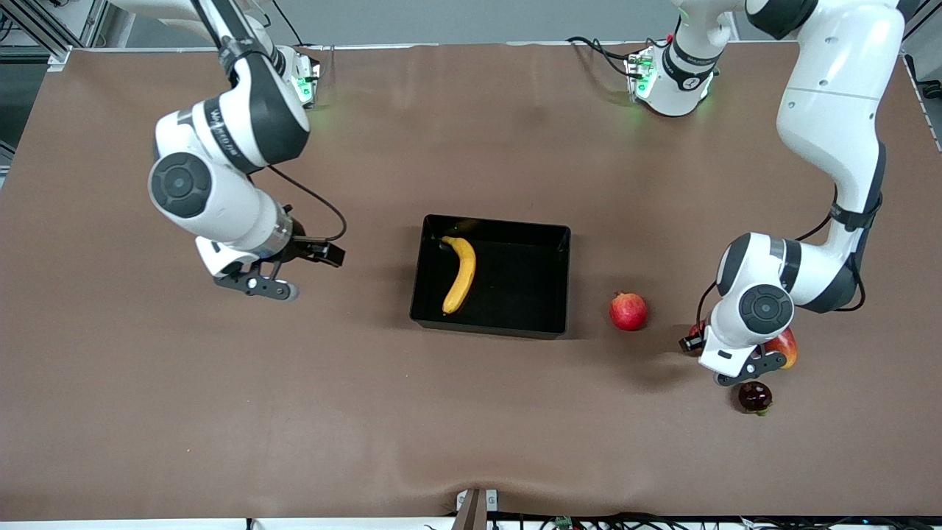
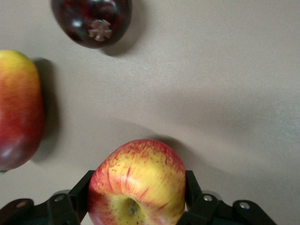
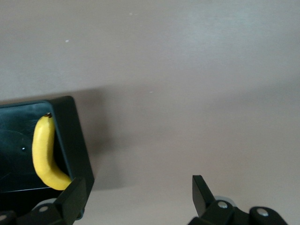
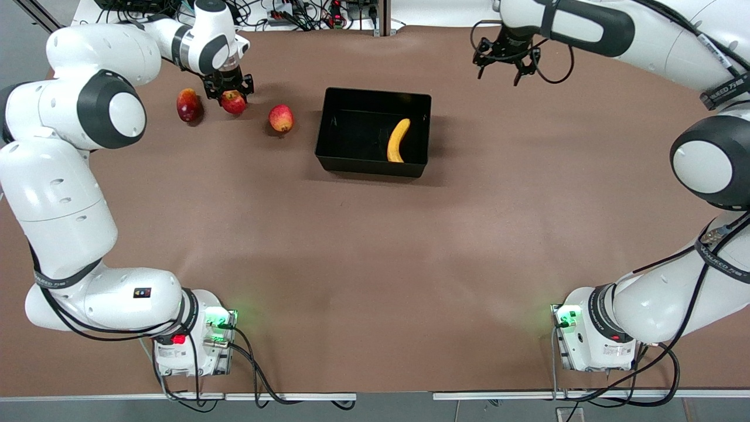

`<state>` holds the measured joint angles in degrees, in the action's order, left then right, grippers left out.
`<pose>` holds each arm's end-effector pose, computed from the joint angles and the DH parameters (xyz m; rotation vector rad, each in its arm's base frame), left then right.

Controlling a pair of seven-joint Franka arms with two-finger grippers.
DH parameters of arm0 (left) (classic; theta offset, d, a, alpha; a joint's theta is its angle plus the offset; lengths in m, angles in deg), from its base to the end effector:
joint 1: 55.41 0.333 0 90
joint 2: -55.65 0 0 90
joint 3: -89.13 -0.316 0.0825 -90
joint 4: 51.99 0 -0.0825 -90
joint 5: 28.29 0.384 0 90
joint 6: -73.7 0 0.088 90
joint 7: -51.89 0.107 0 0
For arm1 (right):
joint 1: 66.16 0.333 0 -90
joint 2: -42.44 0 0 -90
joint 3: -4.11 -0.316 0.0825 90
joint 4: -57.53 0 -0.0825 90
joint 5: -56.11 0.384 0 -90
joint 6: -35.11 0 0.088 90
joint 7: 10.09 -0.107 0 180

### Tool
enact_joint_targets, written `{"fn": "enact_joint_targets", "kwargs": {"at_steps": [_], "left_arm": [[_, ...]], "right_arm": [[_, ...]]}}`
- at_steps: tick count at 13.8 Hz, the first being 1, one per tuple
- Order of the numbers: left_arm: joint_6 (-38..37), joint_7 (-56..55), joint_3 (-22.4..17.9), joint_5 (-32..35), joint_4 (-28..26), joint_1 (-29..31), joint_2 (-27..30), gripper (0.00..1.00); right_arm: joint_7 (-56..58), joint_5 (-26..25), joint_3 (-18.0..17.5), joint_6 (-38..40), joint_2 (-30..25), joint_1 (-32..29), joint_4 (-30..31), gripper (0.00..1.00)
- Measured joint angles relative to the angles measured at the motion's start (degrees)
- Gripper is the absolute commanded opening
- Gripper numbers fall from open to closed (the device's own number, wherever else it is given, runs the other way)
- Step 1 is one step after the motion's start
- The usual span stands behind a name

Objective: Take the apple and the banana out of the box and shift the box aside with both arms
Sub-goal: 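Set the apple beside the mango while the right gripper approaches the tray, then move the left gripper back into the tray over the yellow banana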

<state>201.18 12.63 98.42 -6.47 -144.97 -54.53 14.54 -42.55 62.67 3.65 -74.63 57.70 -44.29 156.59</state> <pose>0.6765 -0.0755 0.1981 -2.8979 -0.4740 0.0233 0.5761 0.2450 0.4199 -3.0580 0.3378 0.1860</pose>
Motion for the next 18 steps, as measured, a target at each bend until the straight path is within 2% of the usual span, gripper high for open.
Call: {"fn": "enact_joint_targets", "kwargs": {"at_steps": [1, 2, 3, 9, 11, 15, 18], "left_arm": [[0.31, 0.00, 0.08, 0.03, 0.01, -0.03, -0.30, 0.00], [0.31, 0.00, 0.12, 0.12, 0.06, -0.06, -0.29, 0.20], [0.33, 0.00, 0.18, 0.12, 0.07, -0.06, -0.32, 0.99], [0.27, -0.08, 1.15, 0.11, 1.15, -0.07, 0.36, 1.00], [-2.36, -0.19, 4.22, -0.21, 1.56, -0.05, 2.16, 1.00], [-7.37, -3.22, 13.87, -2.31, 1.72, -0.95, 5.62, 1.00], [-7.52, -7.45, 18.28, -2.67, 2.06, -2.88, 5.74, 1.00]], "right_arm": [[-0.31, -0.07, -0.01, -0.74, 0.00, 0.72, 0.64, 1.00], [-0.42, -0.13, -0.01, -1.55, 0.01, 1.07, 1.45, 1.00], [-0.35, -0.23, 0.05, -2.26, 0.01, 1.10, 2.27, 1.00], [2.14, -0.33, 0.87, -5.78, -0.26, 0.53, 5.40, 1.00], [2.31, -0.33, 0.86, -7.75, -0.89, 0.53, 7.19, 1.00], [3.47, -0.34, 0.90, -9.22, -2.27, 0.38, 9.30, 1.00], [5.00, -0.29, 1.01, -15.54, -4.16, -0.37, 13.95, 1.00]]}}
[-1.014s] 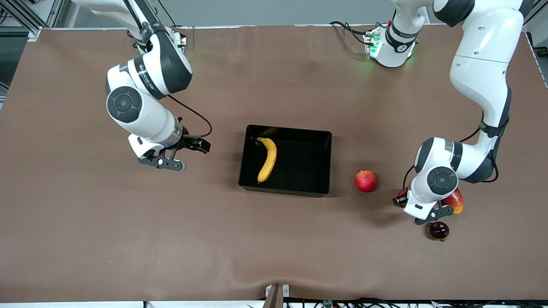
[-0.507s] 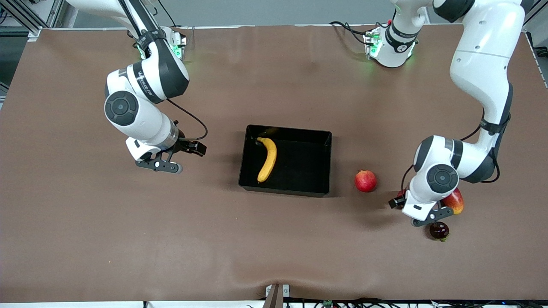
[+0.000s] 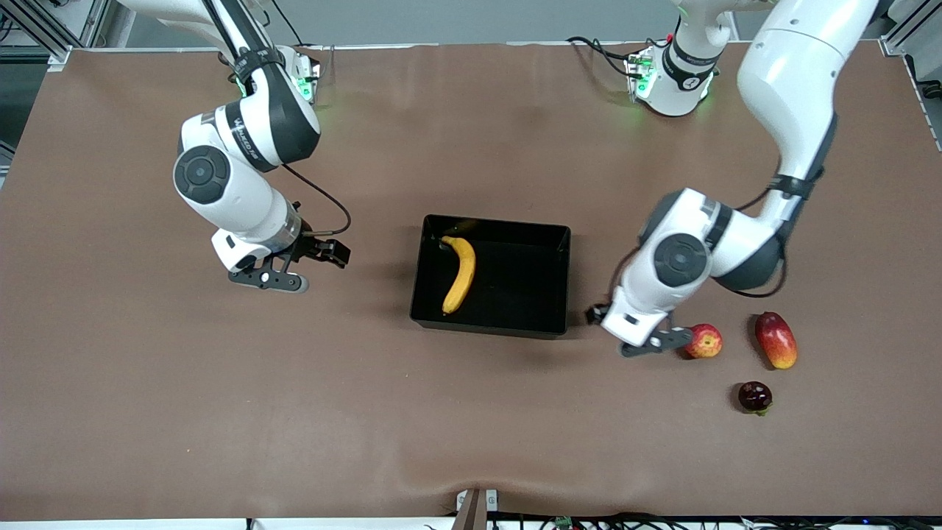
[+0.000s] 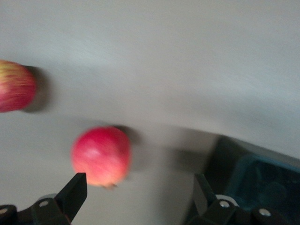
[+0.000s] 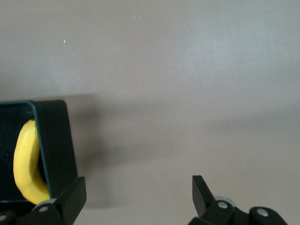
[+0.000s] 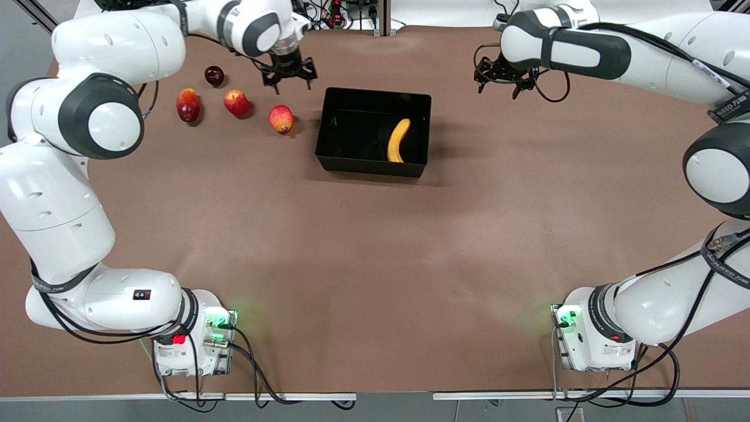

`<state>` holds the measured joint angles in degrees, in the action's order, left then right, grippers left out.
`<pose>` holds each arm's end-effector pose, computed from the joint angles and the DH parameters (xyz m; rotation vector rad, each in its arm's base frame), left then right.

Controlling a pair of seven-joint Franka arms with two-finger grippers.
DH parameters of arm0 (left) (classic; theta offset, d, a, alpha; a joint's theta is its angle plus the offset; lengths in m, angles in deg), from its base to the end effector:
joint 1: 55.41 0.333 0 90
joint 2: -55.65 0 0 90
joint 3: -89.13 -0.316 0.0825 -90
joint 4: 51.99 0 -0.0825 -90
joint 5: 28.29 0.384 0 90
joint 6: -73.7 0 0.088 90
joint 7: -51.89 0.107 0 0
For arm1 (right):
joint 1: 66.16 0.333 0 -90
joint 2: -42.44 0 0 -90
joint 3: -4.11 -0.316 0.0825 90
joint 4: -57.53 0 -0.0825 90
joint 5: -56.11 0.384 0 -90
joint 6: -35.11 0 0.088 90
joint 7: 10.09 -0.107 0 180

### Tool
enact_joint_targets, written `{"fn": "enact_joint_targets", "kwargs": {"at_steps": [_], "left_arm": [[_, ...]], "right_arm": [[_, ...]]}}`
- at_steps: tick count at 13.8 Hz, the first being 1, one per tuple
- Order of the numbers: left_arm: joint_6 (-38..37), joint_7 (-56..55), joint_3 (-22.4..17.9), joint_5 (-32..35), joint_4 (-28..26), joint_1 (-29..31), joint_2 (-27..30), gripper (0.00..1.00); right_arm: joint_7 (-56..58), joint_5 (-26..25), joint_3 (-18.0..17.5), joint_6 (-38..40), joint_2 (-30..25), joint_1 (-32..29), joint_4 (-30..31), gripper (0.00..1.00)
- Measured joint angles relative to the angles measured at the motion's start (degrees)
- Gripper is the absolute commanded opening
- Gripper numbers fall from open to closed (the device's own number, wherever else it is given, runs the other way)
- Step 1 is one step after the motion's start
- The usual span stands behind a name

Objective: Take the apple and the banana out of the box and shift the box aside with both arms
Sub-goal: 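Move the left gripper back into the tray over the yellow banana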

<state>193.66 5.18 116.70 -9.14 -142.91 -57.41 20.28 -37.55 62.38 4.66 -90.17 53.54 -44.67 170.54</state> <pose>0.6271 -0.2840 0.3032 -3.0970 -0.3074 0.0247 0.5554 0.2170 0.3752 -3.0409 0.2682 0.0267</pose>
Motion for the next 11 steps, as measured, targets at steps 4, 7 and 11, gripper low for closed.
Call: {"fn": "enact_joint_targets", "kwargs": {"at_steps": [4, 7, 11], "left_arm": [[0.00, -6.28, 0.28, -0.16, 2.47, -6.70, -0.79, 1.00], [0.02, -8.08, 0.27, -0.17, 3.40, -11.09, -2.18, 1.00], [1.31, -8.93, 0.11, -0.17, 5.55, -16.72, -5.10, 1.00]], "right_arm": [[1.48, 4.75, 0.02, -6.87, -3.18, -2.16, 6.59, 1.00], [8.04, 11.30, 0.08, -6.89, -4.98, -5.09, 7.95, 1.00], [16.35, 22.18, 0.19, -6.89, -6.41, -8.62, 10.04, 1.00]]}}
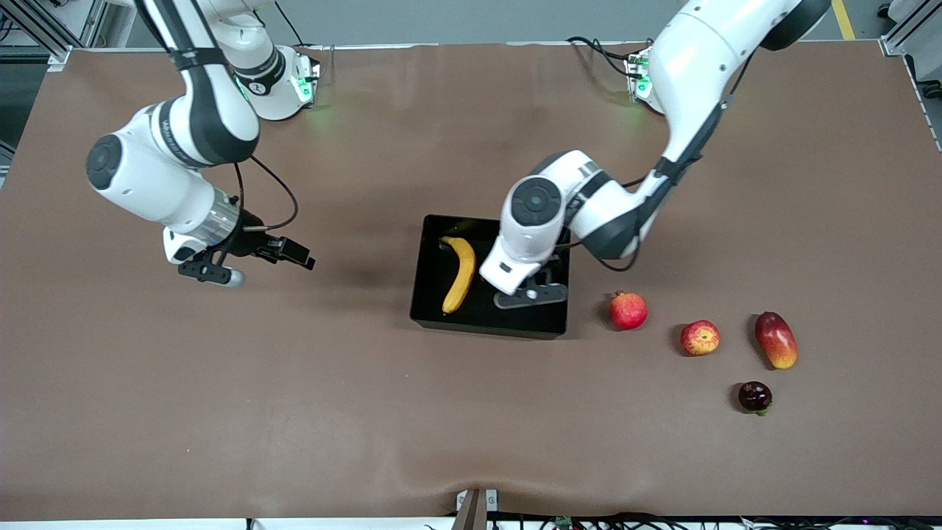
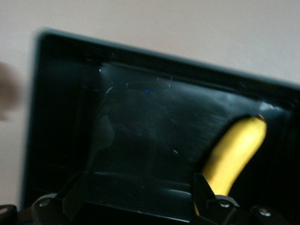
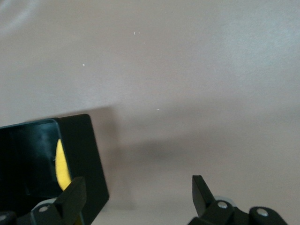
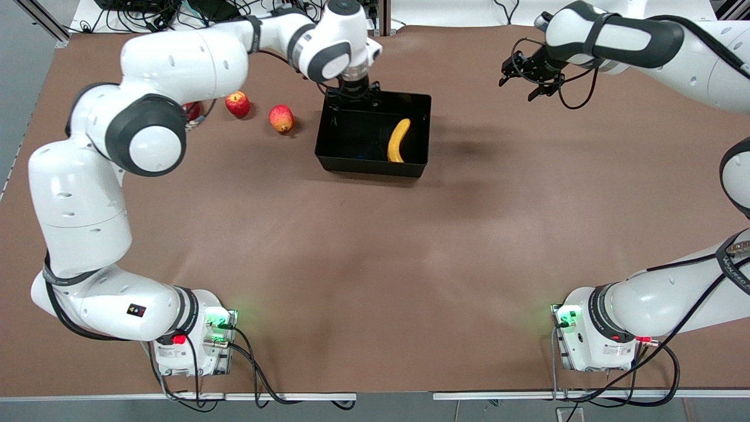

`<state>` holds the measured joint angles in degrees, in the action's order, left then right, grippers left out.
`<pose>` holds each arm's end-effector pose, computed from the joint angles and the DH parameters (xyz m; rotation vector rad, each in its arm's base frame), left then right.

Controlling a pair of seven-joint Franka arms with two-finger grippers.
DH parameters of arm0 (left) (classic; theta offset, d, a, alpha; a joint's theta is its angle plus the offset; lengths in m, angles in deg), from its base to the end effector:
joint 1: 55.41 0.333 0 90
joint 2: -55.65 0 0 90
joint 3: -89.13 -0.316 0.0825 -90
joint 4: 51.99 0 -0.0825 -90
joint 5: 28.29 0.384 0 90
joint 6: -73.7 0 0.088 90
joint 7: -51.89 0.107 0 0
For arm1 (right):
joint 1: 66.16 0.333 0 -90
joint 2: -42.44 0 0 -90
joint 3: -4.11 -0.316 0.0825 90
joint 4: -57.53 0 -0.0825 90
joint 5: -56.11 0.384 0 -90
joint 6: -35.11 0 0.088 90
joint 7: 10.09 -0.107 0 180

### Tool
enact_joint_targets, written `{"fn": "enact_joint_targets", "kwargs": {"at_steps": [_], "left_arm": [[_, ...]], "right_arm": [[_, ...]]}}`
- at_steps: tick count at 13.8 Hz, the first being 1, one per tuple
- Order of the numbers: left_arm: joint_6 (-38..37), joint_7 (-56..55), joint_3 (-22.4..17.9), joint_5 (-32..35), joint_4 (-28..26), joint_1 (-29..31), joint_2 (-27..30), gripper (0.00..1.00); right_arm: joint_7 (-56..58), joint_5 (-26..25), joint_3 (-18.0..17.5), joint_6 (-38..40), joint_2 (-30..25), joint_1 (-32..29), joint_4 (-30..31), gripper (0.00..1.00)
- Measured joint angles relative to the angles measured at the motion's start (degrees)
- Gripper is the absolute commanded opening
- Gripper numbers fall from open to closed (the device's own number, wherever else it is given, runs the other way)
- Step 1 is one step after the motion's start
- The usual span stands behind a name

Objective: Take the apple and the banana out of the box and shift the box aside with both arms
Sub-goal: 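Move the left gripper back into the tray over the yellow banana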

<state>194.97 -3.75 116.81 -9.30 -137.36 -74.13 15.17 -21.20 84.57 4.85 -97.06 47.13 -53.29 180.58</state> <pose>0.5427 -0.4605 0.2896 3.1176 0.1392 -0.0211 0.5452 0.1271 0.3734 -2.7239 0.4189 0.0030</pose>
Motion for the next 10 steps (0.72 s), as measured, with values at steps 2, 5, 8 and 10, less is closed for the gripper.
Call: {"fn": "enact_joint_targets", "kwargs": {"at_steps": [2, 5, 8, 10], "left_arm": [[4.12, -0.08, -0.35, 0.00, 0.46, -1.94, -1.60, 1.00], [10.22, -0.26, -0.81, 0.00, 1.23, -2.66, -4.65, 1.00], [11.71, -0.96, -5.24, 0.00, 5.15, -7.17, -7.83, 1.00], [12.07, -2.32, -8.30, 0.00, 6.89, -11.03, -9.07, 1.00]], "right_arm": [[0.63, 3.65, 0.02, 0.00, -0.17, -0.65, 0.29, 1.00], [1.51, 11.82, 0.03, 0.02, -0.39, -1.62, 0.69, 1.00], [3.48, 19.87, 0.05, 0.04, -0.40, -2.35, 1.53, 1.00], [5.06, 24.37, 0.05, 0.24, -0.43, -3.11, 2.18, 1.00]]}}
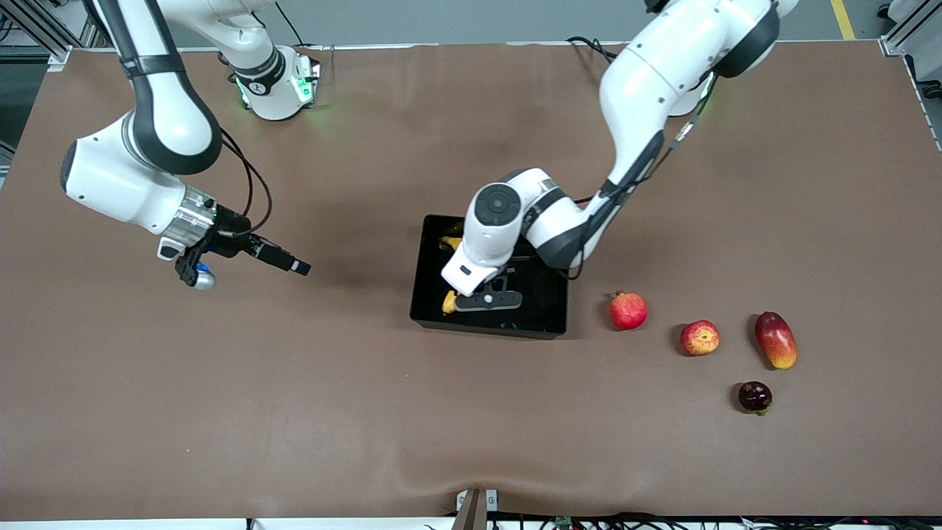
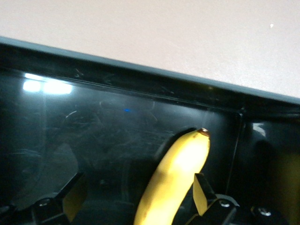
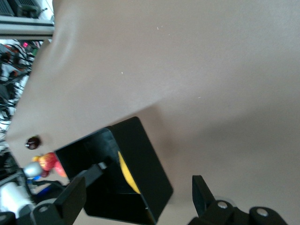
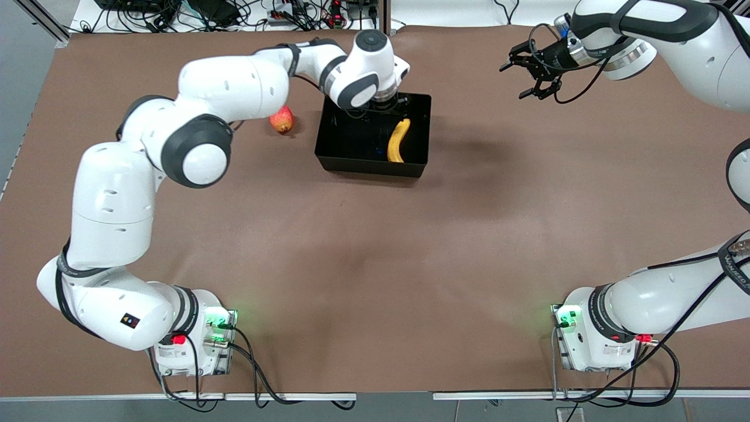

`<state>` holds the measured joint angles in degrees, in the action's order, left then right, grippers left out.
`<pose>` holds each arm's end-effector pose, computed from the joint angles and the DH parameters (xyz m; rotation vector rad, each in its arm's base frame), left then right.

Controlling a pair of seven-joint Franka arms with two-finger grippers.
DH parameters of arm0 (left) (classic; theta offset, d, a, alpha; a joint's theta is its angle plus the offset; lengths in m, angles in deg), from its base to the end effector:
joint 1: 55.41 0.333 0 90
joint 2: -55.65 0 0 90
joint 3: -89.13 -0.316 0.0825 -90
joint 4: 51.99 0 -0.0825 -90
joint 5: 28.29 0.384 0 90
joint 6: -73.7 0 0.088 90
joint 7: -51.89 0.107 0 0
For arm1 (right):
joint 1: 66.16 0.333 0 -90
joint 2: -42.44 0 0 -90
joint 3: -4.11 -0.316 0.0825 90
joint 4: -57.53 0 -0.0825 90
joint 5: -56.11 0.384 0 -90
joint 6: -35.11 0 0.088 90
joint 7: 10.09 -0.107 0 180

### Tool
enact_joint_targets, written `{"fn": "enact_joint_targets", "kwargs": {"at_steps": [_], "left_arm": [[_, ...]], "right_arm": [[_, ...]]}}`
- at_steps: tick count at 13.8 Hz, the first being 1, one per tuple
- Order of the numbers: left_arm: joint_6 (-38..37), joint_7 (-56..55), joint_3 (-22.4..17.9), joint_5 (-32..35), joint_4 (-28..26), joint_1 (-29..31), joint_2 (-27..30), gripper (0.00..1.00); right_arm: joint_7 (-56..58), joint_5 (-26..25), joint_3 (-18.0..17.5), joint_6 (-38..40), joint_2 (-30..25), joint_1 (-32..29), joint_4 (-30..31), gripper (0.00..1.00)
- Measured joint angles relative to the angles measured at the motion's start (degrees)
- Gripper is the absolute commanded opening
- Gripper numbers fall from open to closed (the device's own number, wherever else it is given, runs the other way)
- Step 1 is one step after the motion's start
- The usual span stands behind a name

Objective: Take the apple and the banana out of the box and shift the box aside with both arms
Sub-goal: 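Move the left gripper back into the tray over the yellow banana, then grasp the banana with the left gripper while the right gripper nears the tray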

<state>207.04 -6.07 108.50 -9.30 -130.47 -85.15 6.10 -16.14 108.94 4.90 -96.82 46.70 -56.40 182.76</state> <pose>0.5370 -0.5223 0.2296 3.0245 0.1104 0.1422 0.5429 0.1025 0.3646 -2.3536 0.6967 0.0651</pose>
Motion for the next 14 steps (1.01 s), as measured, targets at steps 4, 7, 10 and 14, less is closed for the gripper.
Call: {"fn": "enact_joint_targets", "kwargs": {"at_steps": [4, 7, 10, 14], "left_arm": [[0.08, -0.88, -0.82, 0.00, 0.42, -0.98, -0.61, 1.00], [0.08, -0.88, -1.02, 0.00, 0.42, -0.64, -0.72, 1.00], [0.82, -1.32, -1.01, -0.05, 0.42, -0.81, -0.78, 1.00], [3.82, -2.92, -0.99, -0.05, 0.42, -1.17, -1.21, 1.00]], "right_arm": [[1.17, 7.87, 0.01, 1.87, -0.07, -1.46, 0.31, 1.00], [1.61, 10.15, -0.13, 2.53, -0.10, -1.57, 0.33, 1.00], [2.08, 10.20, -0.51, 1.05, -0.10, -0.56, 0.79, 1.00], [2.10, 10.41, -1.04, -11.67, -0.10, 6.71, 3.84, 1.00]]}}
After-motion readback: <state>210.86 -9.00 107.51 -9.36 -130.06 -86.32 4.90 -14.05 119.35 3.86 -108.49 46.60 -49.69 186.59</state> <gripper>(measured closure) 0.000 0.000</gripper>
